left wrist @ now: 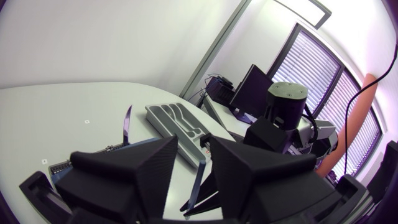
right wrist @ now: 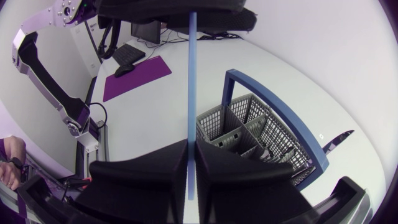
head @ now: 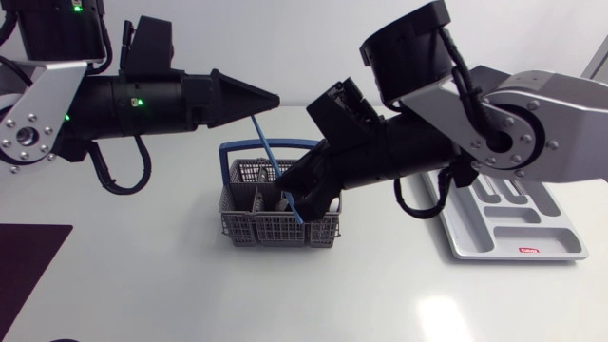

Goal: Sort the cutlery from the basket into the organizer compartments.

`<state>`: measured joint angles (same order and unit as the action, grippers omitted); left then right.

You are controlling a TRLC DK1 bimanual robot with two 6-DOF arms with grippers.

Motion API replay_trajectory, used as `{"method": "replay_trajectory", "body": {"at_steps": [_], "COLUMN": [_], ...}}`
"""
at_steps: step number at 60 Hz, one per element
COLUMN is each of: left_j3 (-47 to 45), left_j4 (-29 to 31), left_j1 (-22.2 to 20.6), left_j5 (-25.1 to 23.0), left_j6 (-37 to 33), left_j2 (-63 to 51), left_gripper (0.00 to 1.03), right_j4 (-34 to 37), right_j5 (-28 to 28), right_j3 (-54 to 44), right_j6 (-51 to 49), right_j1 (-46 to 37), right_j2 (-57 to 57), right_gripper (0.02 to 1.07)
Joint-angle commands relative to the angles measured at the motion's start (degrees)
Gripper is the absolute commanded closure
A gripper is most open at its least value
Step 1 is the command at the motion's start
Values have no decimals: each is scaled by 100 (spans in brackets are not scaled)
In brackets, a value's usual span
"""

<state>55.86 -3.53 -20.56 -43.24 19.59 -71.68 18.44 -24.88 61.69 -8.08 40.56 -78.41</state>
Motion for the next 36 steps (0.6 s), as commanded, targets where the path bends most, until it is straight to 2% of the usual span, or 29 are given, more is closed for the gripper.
{"method": "replay_trajectory", "body": {"at_steps": [1, 2, 5, 9, 12, 18, 23, 30, 36], "left_j3": [286, 294, 373, 435, 496, 540, 628, 681, 602], "left_j4": [-60, -51, -25, -7, 28, 230, 757, 1610, 1997], "left_j1": [96, 104, 210, 324, 456, 588, 579, 570, 570], "left_j5": [-26, -26, -26, -26, -26, -26, 9, 422, 747], "left_j6": [203, 203, 194, 194, 194, 18, -386, -1239, -1731], "left_j2": [-13, -13, 14, 49, 102, 207, 251, 321, 374], "left_gripper": [35, 32, 17, 15, 10, 10, 10, 7, 6], "right_j4": [72, 72, 143, 204, 248, 389, 565, 855, 995], "right_j5": [-25, -25, -16, 10, 45, 115, 115, 80, 36], "right_j3": [-193, -201, -289, -368, -447, -597, -711, -896, -1036], "right_j6": [25, 25, 25, 25, 34, 25, -10, -194, -326], "right_j1": [-30, -39, -109, -197, -285, -540, -865, -1551, -2113], "right_j2": [212, 230, 379, 546, 696, 1038, 1364, 1794, 2023], "right_gripper": [101, 101, 101, 101, 101, 101, 101, 101, 101]}}
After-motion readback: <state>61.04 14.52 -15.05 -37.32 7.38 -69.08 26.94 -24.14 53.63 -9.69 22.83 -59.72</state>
